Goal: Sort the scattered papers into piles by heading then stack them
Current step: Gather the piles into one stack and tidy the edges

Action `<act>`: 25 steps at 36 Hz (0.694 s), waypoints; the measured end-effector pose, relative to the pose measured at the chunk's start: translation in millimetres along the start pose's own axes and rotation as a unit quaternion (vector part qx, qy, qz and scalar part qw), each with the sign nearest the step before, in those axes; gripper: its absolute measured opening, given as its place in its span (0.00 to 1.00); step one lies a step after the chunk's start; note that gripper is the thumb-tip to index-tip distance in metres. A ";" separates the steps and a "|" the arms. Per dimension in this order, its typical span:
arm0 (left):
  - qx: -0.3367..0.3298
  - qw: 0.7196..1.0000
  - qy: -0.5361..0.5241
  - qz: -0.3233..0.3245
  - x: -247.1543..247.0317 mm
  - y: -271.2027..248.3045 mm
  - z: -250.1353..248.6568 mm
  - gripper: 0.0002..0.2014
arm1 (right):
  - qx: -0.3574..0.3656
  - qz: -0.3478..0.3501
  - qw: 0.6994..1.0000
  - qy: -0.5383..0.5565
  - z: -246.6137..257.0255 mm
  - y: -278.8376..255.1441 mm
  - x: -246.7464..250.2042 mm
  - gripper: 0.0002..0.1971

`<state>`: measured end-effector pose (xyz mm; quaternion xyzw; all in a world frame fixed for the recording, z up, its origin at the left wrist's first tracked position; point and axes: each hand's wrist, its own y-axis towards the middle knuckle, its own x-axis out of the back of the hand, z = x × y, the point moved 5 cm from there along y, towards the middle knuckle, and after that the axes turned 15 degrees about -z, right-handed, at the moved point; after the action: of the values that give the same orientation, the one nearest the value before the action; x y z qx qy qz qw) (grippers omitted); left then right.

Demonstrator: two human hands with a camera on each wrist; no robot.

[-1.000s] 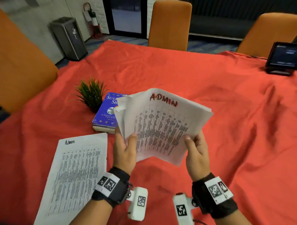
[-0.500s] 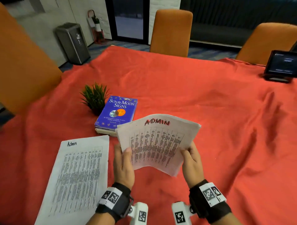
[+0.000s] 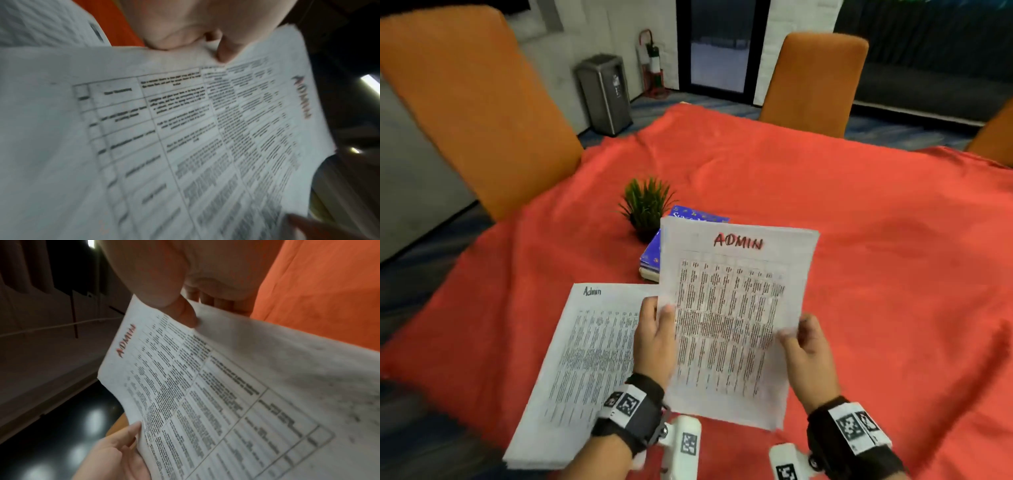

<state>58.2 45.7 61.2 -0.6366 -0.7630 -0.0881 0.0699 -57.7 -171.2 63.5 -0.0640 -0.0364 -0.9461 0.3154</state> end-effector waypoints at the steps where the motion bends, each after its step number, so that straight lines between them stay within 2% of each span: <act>1: 0.006 1.000 0.021 -0.001 11.0 9.5 3.3 0.05 | -0.018 0.027 0.999 -0.010 -3.5 -1.9 -12.6 0.12; 6: 0.044 0.985 0.164 -0.003 68.5 58.3 42.4 0.06 | -0.110 0.141 0.981 -0.079 -20.0 -27.8 -83.2 0.14; 9: 0.053 0.970 0.234 -0.027 101.7 84.6 65.4 0.07 | -0.124 0.186 0.964 -0.146 -30.4 -44.4 -129.4 0.13; 12: 0.068 0.954 0.287 -0.050 129.3 103.9 91.3 0.09 | -0.131 0.226 0.944 -0.200 -48.1 -57.0 -172.6 0.21; 18: 0.112 0.915 0.383 -0.054 160.2 118.3 140.6 0.08 | -0.179 0.241 0.900 -0.315 -58.4 -73.9 -211.1 0.22; 21: 0.133 0.884 0.446 -0.038 164.7 115.3 158.8 0.12 | -0.191 0.219 0.892 -0.345 -59.6 -74.7 -214.9 0.22; 25: 0.158 0.885 0.439 -0.011 158.5 111.3 157.9 0.20 | -0.236 0.208 0.886 -0.342 -66.2 -79.0 -222.2 0.29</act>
<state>140.1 252.4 -53.0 -0.5051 -0.6652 -0.2376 0.4959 64.5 16.2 -36.3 -0.4623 0.0960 -0.7591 0.4482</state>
